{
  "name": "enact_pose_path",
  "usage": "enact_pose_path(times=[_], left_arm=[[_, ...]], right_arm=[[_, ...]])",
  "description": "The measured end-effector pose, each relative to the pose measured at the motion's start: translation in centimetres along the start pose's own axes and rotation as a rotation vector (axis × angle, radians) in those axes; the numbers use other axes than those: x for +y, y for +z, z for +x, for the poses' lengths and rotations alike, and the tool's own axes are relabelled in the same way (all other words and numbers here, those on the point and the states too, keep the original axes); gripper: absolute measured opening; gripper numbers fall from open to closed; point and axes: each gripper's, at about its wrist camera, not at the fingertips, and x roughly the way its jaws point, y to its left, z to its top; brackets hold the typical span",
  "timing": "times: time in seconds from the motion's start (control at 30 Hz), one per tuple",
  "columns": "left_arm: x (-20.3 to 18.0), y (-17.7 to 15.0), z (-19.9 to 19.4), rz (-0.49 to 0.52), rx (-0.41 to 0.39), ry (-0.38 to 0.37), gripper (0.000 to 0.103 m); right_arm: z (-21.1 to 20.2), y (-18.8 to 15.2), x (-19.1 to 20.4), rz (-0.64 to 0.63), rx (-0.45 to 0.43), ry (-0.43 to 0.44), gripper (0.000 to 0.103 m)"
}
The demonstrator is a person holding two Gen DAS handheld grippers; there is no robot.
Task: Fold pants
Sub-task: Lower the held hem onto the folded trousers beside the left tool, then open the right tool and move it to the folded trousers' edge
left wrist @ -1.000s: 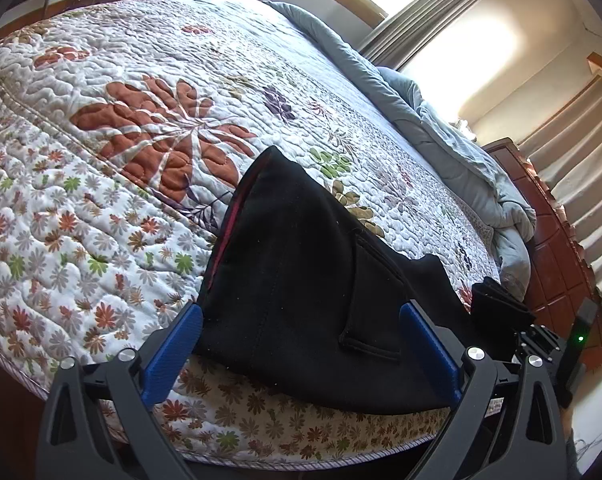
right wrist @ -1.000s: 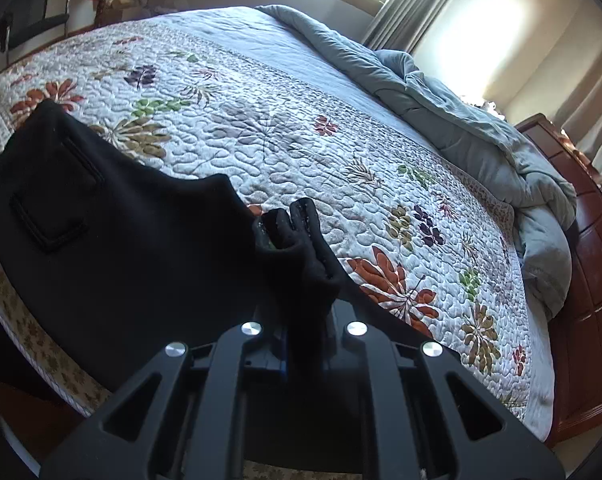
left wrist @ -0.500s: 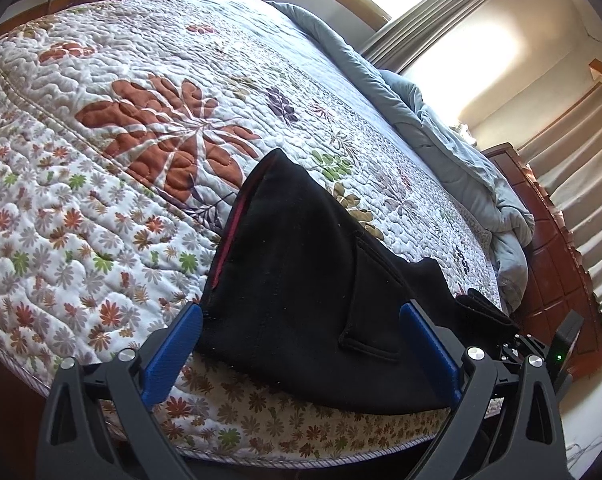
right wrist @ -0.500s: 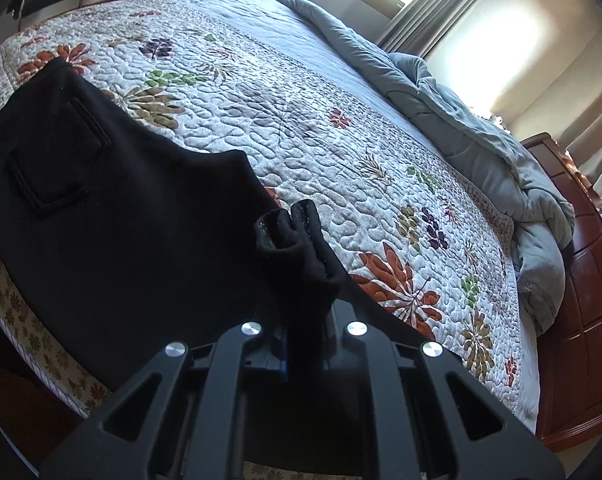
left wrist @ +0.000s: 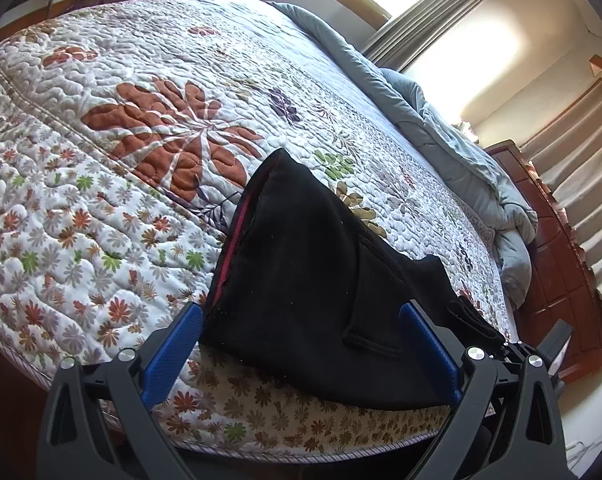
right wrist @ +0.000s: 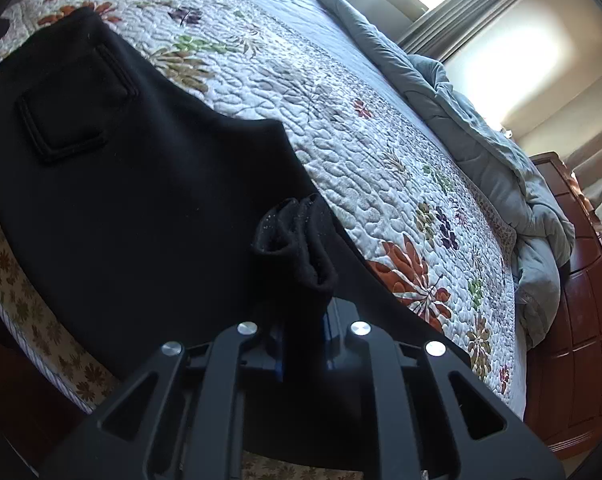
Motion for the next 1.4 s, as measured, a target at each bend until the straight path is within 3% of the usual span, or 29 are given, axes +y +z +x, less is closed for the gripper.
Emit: enact_pose_path(times=[0.27,0.47,0.6,0.7,0.77,0.83,0.93,1.0,1.1,1.23,1.33,1.4], left_arm=[[0.0,-0.2,-0.3,0.006,0.004,0.006,0.099],[-0.1,-0.3,-0.3,0.011,0.015,0.014,0.099],[-0.3,-0.3,-0.1,0.016,0.022,0.022,0.099],[-0.2,-0.3,-0.1,0.012,0.023,0.019,0.099],[-0.2,-0.3,0.0,0.007,0.025,0.016,0.099],[-0.1,-0.3,0.1,0.006,0.028,0.017,0.099],[0.1,-0.4,0.1,0.006,0.029,0.017,0.099],[0.3,-0.3,0.1,0.001,0.031,0.013,0.099],[0.4,-0.3,0.4,0.000,0.035,0.016,0.099],[0.2,-0.3,0.7,0.007,0.038,0.032,0.099],[0.4,-0.2,1.0,0.004,0.052,0.046,0.099],[0.8,-0.2,1.2,-0.006,0.063,0.058,0.099]], right_arm=[[1.1,-0.9,1.5,-0.052,0.044,0.008,0.016],[1.6,-1.2,2.1,-0.056,0.079,0.066,0.032],[0.8,-1.0,1.4,0.003,0.093,0.176,0.056],[-1.2,-0.8,0.3,0.066,0.059,0.313,0.068],[-2.5,-0.9,-0.9,0.122,0.042,0.393,0.071],[-3.6,-1.8,-4.0,0.244,0.021,0.489,0.071],[-3.3,-5.3,-10.7,0.479,0.010,0.550,0.068],[-1.5,-8.9,-15.5,0.649,0.053,0.512,0.049],[1.3,-14.0,-20.3,0.849,0.123,0.450,0.033],[4.7,-16.9,-20.3,0.863,0.206,0.448,0.028],[5.8,-16.4,-18.7,0.752,0.241,0.426,0.029],[5.3,-15.7,-19.5,0.761,0.218,0.451,0.030]])
